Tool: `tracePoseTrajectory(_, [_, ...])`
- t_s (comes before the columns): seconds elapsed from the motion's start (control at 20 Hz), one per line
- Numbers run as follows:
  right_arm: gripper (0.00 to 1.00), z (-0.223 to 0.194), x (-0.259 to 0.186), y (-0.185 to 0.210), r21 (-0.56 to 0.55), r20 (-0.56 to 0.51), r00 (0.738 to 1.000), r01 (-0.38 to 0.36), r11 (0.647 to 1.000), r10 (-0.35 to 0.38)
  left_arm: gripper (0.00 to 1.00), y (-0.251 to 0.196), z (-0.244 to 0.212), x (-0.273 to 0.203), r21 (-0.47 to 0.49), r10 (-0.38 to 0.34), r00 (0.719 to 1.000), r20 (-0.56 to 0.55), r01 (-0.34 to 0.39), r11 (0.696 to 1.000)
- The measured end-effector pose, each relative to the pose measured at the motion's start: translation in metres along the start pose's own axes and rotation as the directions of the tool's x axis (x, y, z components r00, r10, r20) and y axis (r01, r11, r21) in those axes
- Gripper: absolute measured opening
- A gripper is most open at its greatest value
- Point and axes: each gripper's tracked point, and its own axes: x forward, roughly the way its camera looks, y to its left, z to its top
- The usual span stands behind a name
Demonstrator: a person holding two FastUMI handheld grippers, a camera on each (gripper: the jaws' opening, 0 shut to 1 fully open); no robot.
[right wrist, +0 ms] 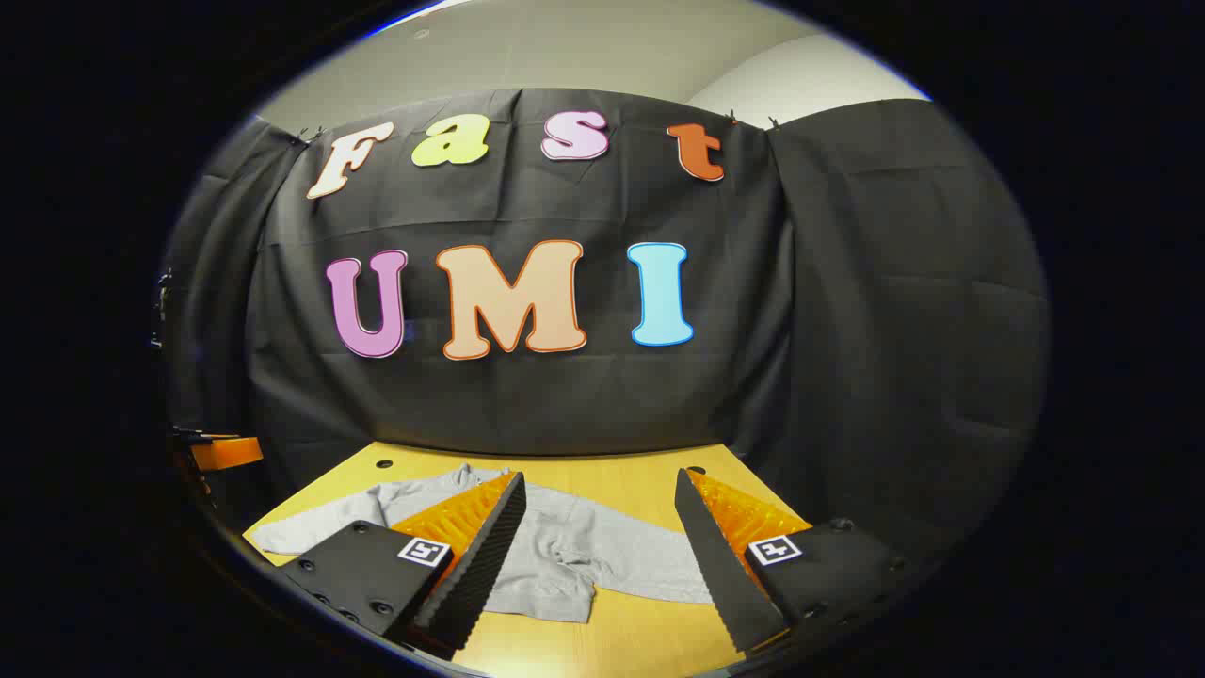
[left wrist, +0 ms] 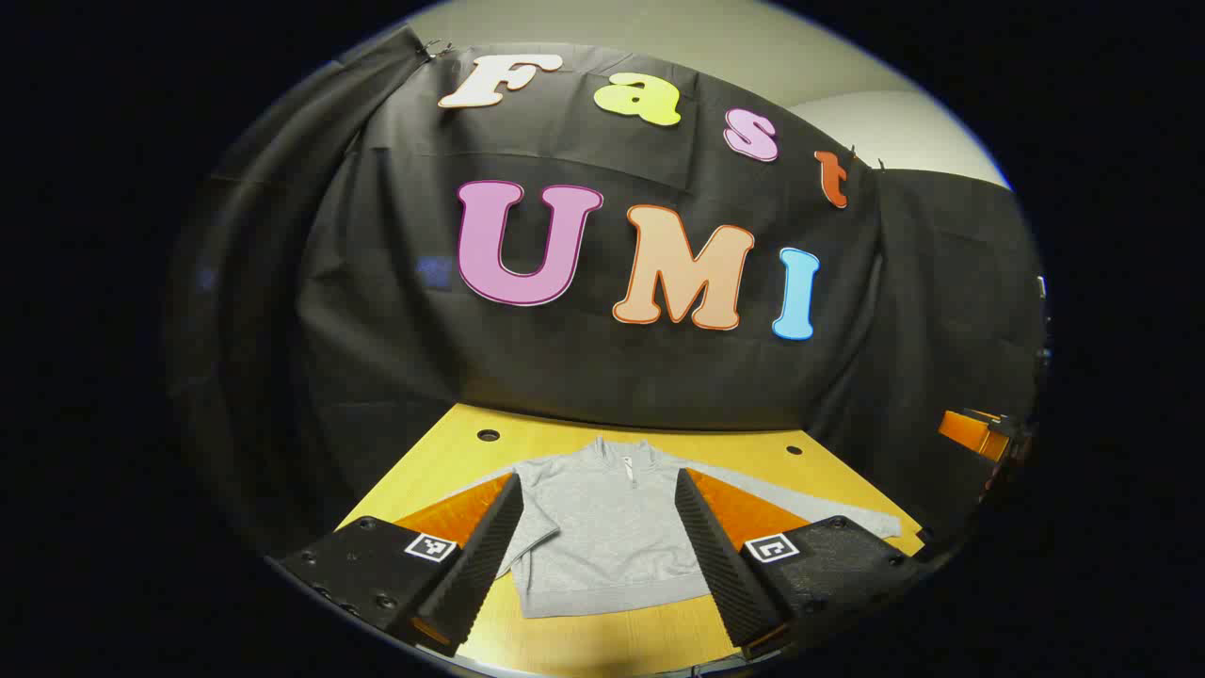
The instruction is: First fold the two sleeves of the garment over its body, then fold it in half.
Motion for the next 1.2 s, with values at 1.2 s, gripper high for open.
tracePoseTrajectory(1.2, [0.99,-0.007,-0.005,-0.055,-0.062,-0.005,0.990,0.140,0.988,-0.141,0.95,0.010,-0.004,0.014,-0.011,0.003,1.000,-0.016,-0.003,1.000])
